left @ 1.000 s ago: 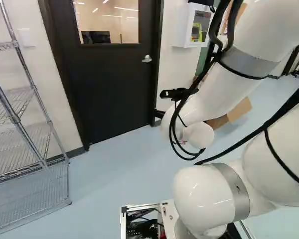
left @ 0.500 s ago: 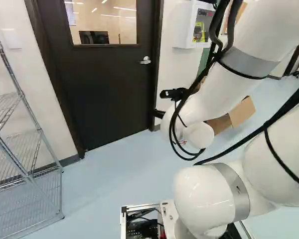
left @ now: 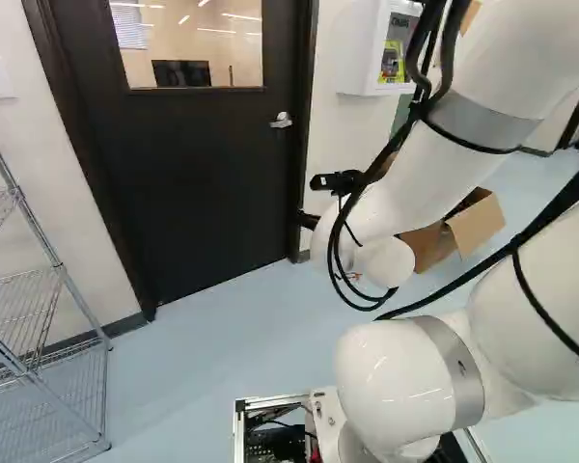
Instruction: Open the door and move inside
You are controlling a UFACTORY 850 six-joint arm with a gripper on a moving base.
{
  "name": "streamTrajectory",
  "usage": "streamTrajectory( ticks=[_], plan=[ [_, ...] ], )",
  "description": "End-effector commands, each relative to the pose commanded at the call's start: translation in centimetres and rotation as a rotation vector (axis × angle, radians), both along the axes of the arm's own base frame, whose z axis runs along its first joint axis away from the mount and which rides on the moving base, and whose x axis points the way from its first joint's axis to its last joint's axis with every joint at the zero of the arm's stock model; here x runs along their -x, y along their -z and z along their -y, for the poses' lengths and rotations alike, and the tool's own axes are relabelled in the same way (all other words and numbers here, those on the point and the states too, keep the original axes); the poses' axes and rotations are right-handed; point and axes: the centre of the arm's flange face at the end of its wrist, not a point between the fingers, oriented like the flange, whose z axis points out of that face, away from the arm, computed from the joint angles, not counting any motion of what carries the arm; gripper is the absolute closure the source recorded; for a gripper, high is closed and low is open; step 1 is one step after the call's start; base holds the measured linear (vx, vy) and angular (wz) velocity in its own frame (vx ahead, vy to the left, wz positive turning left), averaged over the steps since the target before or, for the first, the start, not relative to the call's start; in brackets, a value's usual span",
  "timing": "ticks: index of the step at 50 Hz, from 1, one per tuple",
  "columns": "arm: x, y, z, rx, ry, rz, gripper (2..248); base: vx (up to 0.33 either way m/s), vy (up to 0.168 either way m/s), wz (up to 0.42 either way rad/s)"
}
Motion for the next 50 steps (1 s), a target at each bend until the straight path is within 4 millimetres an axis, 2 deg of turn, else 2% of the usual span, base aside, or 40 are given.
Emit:
streamTrajectory(
  ticks=[50],
  plan=[
    [0.0, 0.0, 0.0, 0.0, 0.0, 0.0, 3, 0.142, -0.004, 0.21]
  ],
)
